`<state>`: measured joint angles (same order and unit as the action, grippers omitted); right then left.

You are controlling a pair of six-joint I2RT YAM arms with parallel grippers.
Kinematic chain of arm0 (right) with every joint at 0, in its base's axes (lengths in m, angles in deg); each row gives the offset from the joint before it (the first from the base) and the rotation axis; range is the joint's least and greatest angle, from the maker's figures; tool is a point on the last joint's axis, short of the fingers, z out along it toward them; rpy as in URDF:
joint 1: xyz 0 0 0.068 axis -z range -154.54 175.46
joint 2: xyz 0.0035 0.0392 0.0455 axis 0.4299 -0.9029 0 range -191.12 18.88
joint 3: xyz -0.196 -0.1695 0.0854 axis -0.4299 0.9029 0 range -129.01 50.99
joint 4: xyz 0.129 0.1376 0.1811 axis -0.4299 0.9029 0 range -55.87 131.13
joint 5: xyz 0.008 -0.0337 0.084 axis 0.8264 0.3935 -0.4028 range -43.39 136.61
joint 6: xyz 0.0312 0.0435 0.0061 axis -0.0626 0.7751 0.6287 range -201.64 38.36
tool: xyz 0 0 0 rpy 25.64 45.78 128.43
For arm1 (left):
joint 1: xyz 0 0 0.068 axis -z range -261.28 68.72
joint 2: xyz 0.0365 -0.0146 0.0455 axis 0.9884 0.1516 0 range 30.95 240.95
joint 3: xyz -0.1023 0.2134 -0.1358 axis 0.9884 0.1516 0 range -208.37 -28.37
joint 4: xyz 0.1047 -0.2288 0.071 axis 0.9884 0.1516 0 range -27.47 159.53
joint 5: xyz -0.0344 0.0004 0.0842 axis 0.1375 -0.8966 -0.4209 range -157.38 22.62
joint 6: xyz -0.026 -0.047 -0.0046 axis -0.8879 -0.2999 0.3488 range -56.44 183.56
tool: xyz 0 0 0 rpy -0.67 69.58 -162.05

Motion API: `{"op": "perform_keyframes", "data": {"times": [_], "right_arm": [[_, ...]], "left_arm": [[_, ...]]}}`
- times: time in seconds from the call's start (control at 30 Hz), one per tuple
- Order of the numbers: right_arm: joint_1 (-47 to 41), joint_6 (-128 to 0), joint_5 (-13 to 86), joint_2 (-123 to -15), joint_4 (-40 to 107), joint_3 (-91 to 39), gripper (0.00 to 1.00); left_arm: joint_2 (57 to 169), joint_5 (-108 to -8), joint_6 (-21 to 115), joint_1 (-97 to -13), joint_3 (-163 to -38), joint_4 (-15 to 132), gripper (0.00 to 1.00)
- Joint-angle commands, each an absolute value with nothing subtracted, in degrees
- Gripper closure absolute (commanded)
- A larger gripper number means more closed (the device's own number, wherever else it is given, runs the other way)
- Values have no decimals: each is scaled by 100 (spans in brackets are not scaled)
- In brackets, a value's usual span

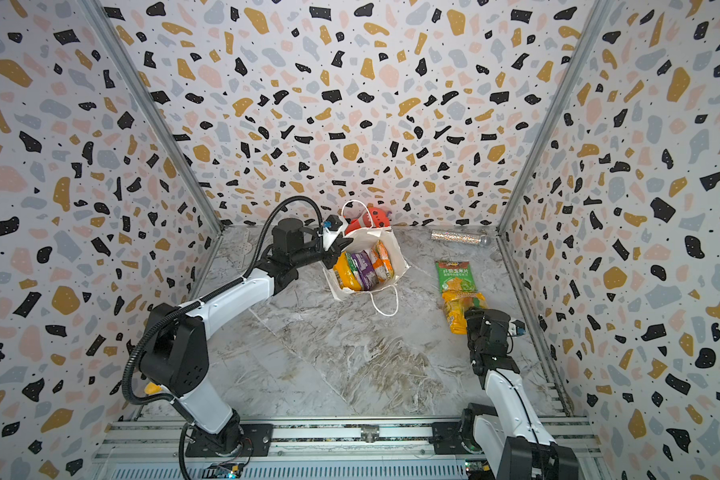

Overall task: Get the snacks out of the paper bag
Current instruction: 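Lower the yellow packet onto the table beside the green chip bag, release, then move the right gripper back over the paper bag opening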

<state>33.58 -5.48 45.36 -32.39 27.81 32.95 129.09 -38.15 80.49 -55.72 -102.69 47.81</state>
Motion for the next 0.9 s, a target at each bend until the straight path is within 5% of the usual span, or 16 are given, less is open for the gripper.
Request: {"op": "perform_keyframes", "data": {"times": [0.0,0.3,0.5,0.87], "right_arm": [[3329,-684,4595,-3001,3317,2933,24],[3141,-852,5412,-2457,5062,2221,23],[3092,-1099,5780,-2147,4999,1713,23],[2290,-3264,3847,-4045,2348,853,39]], "left_arm": [[12692,-3690,8079,-5530,-10247,4381,100],[12714,-3664,8114,-5544,-10228,4354,100],[12779,-3609,8087,-5544,-10263,4335,100],[12662,-3644,8096,-5544,-10211,4398,100]]}}
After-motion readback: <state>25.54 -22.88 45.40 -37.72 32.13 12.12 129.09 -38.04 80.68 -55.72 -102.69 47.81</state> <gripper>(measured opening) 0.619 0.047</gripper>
